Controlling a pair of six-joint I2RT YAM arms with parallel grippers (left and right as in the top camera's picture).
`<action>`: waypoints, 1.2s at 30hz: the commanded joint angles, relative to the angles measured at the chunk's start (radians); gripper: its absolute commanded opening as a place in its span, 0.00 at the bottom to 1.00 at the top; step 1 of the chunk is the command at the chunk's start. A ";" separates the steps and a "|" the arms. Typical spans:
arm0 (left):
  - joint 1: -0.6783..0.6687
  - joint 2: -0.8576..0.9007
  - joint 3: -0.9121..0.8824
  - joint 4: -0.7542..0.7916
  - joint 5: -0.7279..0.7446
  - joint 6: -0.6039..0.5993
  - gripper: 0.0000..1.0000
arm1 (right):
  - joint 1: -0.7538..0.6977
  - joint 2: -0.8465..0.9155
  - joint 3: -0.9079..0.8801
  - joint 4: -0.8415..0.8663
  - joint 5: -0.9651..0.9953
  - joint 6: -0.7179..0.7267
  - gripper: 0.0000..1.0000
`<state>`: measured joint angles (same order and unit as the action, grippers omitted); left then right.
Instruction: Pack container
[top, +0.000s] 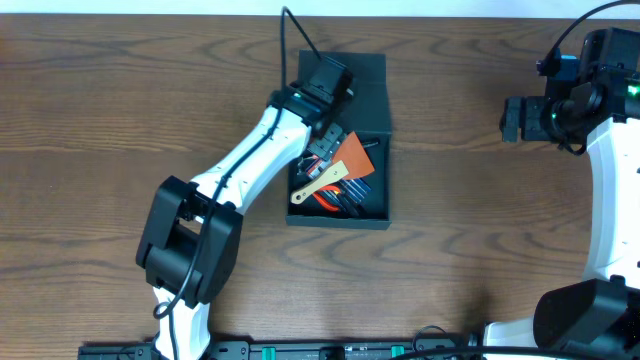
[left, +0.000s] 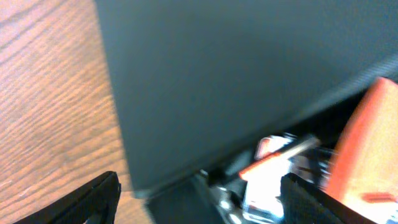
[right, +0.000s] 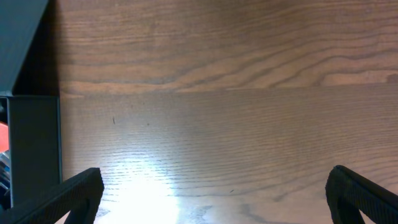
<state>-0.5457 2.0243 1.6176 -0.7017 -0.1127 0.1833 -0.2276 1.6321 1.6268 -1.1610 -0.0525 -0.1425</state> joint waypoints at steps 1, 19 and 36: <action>0.014 0.003 0.005 0.008 -0.011 0.014 0.81 | -0.008 0.005 0.000 -0.002 0.002 -0.008 0.99; -0.042 0.052 0.005 0.004 0.006 0.054 0.81 | -0.008 0.005 0.000 -0.002 -0.005 0.000 0.99; -0.134 0.051 0.005 -0.010 -0.062 0.051 0.81 | -0.008 0.005 0.000 -0.001 -0.005 -0.001 0.99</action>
<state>-0.6846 2.0693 1.6176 -0.6998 -0.1410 0.2329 -0.2276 1.6321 1.6268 -1.1610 -0.0528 -0.1421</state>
